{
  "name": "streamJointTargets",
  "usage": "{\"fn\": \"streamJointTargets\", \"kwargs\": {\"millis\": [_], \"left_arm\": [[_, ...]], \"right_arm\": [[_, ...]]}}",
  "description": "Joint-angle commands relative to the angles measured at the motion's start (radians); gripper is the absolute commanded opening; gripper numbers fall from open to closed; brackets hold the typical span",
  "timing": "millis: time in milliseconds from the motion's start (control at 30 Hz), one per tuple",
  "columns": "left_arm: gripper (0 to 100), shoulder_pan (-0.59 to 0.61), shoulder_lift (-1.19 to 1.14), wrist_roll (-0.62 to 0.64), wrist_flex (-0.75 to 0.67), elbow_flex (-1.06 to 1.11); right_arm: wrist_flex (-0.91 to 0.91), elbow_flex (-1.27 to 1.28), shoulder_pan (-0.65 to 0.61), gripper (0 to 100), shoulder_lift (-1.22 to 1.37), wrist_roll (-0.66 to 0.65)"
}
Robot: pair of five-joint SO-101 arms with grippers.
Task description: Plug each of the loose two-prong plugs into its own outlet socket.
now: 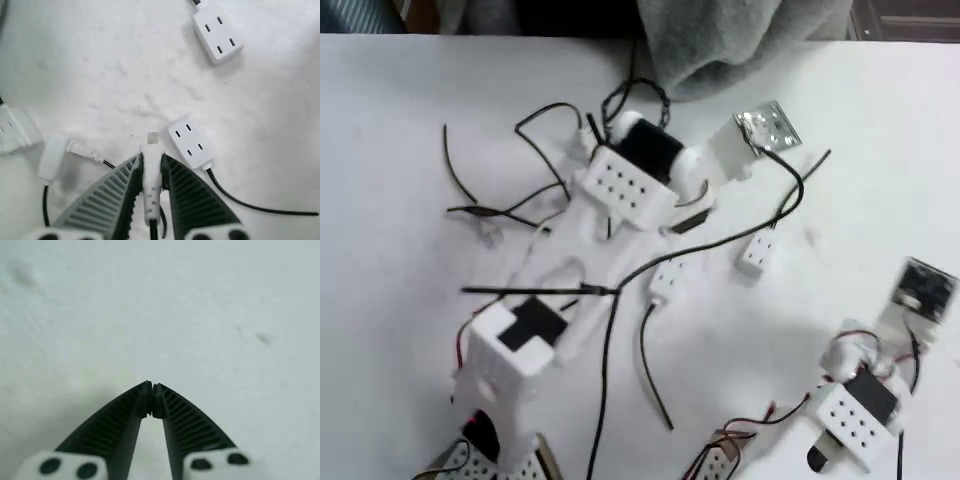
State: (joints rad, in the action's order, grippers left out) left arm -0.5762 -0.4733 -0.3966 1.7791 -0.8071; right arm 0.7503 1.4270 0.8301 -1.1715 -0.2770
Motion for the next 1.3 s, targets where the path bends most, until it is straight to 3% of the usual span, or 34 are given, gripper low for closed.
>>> {"fn": "streamJointTargets", "kwargs": {"millis": [0, 100, 300, 633, 867, 1267], "left_arm": [[2, 0.054, -0.015, 0.328, 0.009, -0.049], [2, 0.065, -0.008, 0.546, 0.011, -0.057], [2, 0.062, 0.076, 1.103, 0.011, 0.029], [2, 0.093, 0.143, 1.706, 0.005, 0.199], [2, 0.042, 0.134, 1.866, -0.034, 0.206], [2, 0.025, 0.067, 1.990, -0.044, 0.252]], "right_arm": [[-0.019, -0.008, 0.122, 2.1, -0.013, 0.000], [-0.019, -0.002, 0.174, 2.1, -0.004, -0.044], [-0.102, 0.068, 0.179, 2.1, -0.013, -0.077], [-0.111, 0.078, 0.147, 1.9, -0.012, -0.077], [-0.110, 0.080, 0.128, 1.9, -0.007, -0.077], [-0.062, 0.080, 0.090, 1.9, -0.013, -0.077]]}}
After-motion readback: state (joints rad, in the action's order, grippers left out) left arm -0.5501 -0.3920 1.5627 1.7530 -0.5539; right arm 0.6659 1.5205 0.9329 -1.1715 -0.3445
